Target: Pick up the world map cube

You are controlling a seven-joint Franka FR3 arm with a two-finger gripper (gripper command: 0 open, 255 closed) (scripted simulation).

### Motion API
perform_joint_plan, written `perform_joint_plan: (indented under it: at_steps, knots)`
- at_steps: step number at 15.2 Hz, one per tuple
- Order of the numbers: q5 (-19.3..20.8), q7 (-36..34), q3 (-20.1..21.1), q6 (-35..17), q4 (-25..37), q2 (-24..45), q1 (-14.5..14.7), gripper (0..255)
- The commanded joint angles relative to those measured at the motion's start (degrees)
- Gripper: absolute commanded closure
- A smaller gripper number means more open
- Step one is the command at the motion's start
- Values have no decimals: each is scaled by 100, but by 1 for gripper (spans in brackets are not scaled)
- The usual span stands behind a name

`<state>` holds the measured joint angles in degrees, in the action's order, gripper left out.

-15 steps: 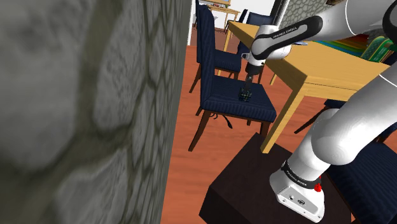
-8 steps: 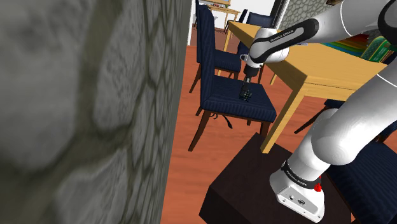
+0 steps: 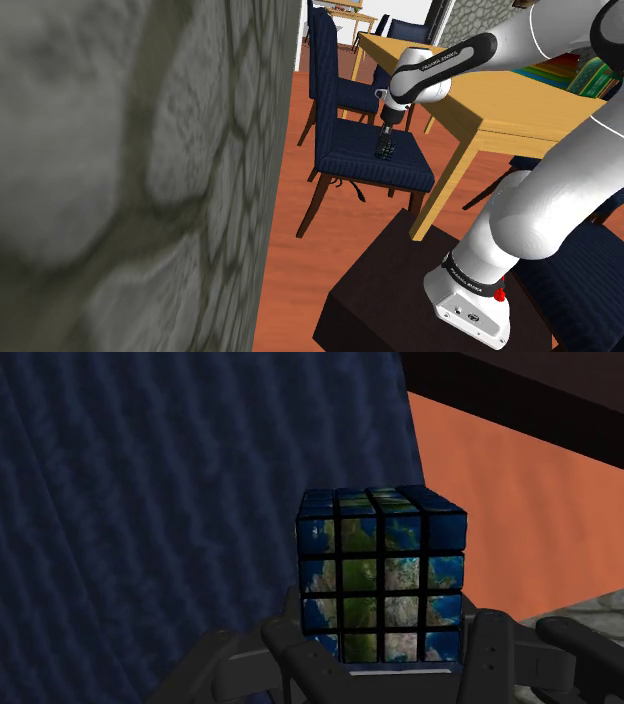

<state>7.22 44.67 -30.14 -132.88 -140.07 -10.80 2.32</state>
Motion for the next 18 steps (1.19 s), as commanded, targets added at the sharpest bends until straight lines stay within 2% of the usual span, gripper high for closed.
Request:
perform_joint_plan:
  at_steps: [1,16,18]
  knots:
    - [-5,76,-75,266,64,10,-63,255]
    - [185,-106,143,1522,743,-609,-119,255]
    - [186,-107,145,1534,751,-613,-120,255]
